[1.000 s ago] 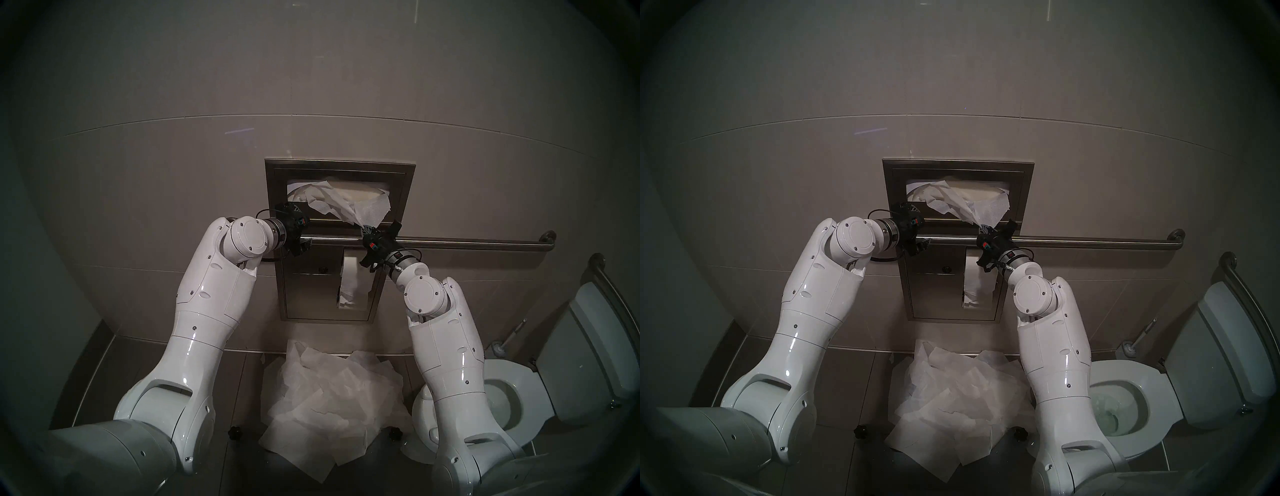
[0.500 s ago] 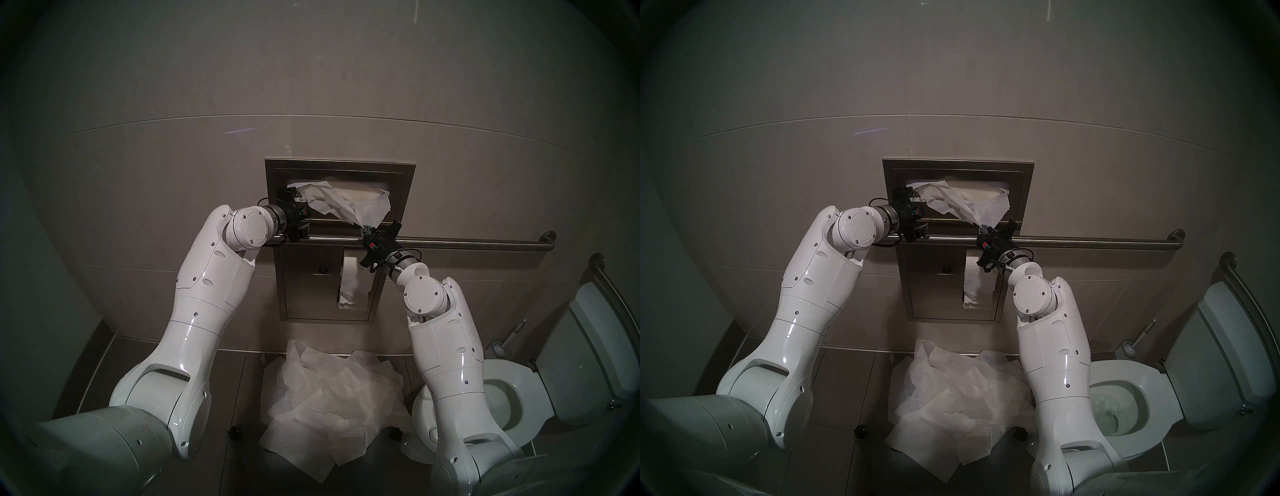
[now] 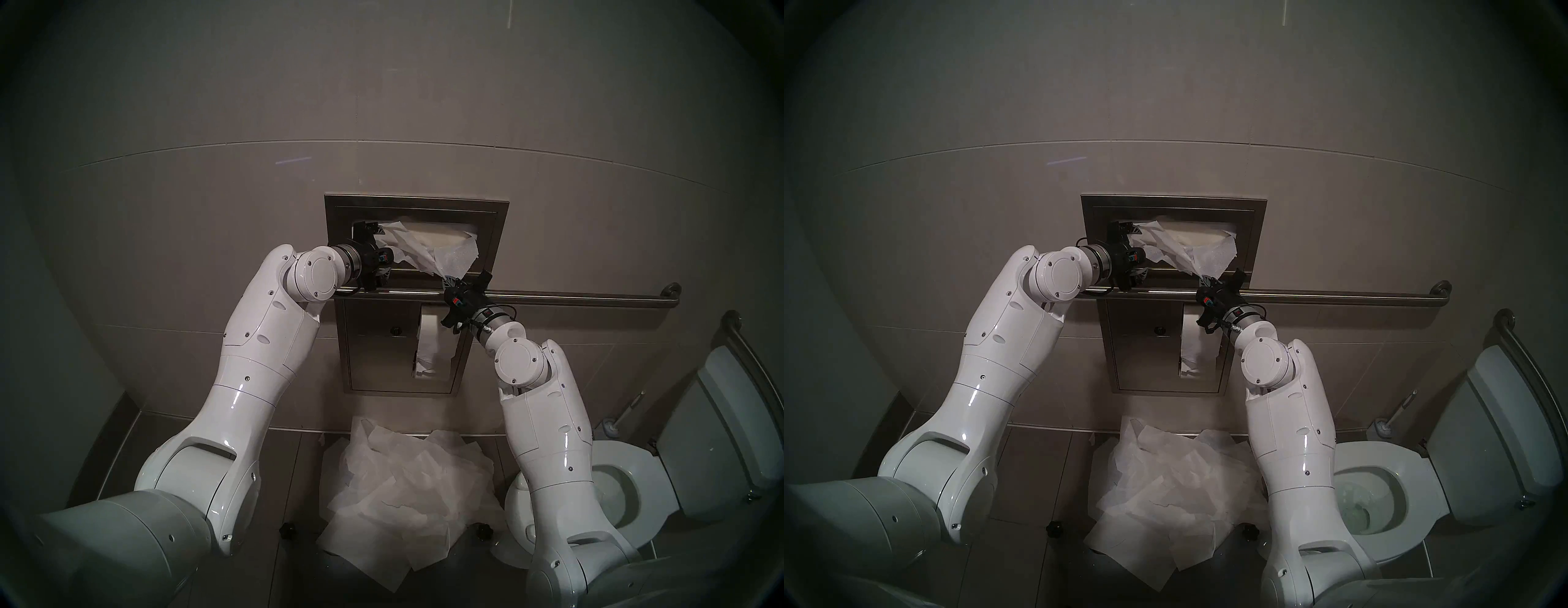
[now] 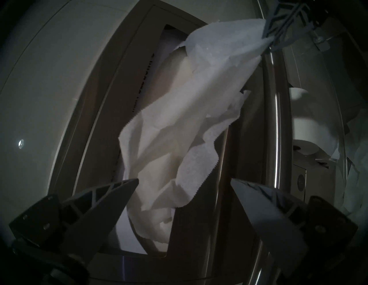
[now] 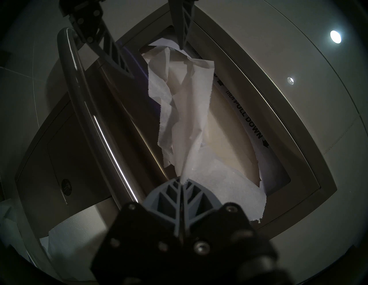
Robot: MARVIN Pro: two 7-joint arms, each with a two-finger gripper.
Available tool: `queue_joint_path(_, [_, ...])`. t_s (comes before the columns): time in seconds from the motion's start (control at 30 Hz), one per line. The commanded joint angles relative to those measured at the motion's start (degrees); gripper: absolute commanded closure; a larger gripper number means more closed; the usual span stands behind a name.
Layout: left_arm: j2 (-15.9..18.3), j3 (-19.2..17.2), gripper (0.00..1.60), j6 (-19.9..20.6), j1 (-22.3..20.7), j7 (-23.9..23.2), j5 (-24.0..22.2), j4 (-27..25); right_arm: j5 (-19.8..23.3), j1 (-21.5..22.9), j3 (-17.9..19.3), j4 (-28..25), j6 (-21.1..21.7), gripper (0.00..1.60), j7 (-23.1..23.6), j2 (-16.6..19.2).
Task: Take out a toilet seat cover
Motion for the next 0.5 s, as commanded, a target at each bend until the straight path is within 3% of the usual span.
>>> queue_joint_path(0.0, [0.1, -0.3, 0.00, -1.1, -5.4, 2.1, 1.0, 1.4, 0.0, 1.7, 0.0, -2.2, -0.4, 1.60, -0.5, 0.0])
queue_joint_path(0.47, [-0.4, -1.1, 0.00, -2.6, -7.6, 3.6, 2.3, 3.5, -0.3, 1.7, 0.3, -2.2, -0.6, 1.60, -0.4, -0.4])
